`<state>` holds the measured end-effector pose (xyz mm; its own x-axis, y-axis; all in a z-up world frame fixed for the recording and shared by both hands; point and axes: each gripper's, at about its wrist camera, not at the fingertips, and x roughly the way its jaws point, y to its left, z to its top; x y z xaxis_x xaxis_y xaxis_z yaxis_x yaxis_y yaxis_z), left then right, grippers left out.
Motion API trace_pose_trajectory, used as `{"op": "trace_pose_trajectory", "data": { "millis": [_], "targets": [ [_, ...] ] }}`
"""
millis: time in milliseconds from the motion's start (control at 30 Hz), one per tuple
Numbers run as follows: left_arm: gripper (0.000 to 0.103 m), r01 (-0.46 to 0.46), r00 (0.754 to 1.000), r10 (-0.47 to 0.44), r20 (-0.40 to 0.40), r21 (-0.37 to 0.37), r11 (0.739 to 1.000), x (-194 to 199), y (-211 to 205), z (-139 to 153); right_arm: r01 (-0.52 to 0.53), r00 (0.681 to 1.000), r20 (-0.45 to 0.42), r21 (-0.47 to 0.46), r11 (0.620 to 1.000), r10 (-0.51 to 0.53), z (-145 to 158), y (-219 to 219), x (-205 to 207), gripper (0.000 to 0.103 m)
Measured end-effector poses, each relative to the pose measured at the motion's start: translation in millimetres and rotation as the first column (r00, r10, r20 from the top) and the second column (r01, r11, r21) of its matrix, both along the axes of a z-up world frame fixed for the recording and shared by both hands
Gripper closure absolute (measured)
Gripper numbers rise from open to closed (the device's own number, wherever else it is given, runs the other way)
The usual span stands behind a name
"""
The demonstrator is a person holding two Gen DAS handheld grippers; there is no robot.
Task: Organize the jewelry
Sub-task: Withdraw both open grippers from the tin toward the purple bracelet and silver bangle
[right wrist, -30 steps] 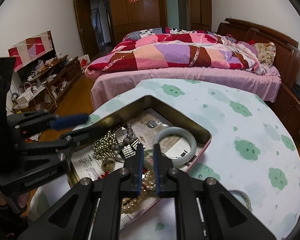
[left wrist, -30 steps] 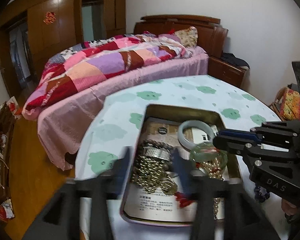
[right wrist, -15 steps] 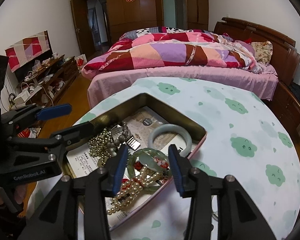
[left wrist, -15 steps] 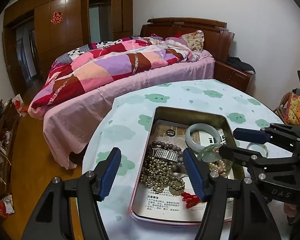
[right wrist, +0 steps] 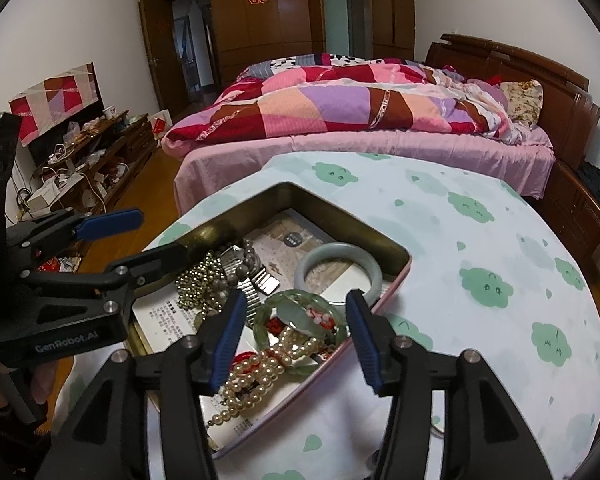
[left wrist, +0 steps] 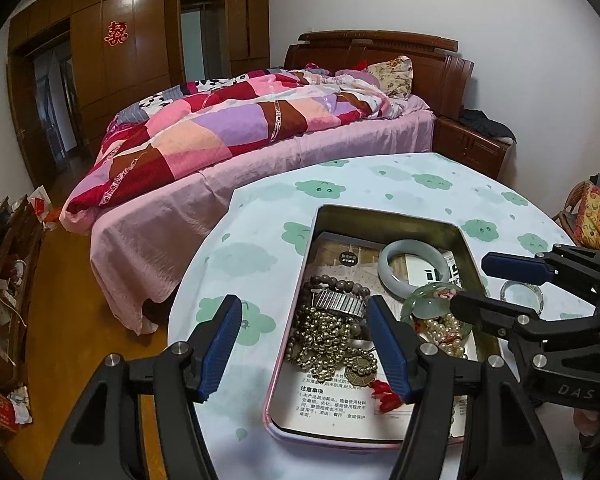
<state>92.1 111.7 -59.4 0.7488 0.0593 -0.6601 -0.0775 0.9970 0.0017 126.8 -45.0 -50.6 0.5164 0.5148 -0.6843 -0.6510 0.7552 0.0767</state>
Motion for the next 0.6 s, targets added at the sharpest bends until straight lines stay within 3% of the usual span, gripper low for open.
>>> {"op": "trace_pose_trajectory", "data": {
  "millis": [300, 600],
  "targets": [
    [0.034, -0.015, 1.0, 0.015, -0.014, 0.01, 1.0, -1.9, -6.1, -3.6, 0.021, 1.0, -0.003, 0.009, 1.0, -0.021, -2.1, -15.6, -2.7, 0.042],
    [0.034, 0.007, 1.0, -0.007, -0.025, 0.004, 1.0, -9.4, -28.6, -9.3, 0.118, 0.993, -0.019, -0.017, 0.993, -0.118, -12.5, -71.0, -10.5, 0.035]
  ]
}}
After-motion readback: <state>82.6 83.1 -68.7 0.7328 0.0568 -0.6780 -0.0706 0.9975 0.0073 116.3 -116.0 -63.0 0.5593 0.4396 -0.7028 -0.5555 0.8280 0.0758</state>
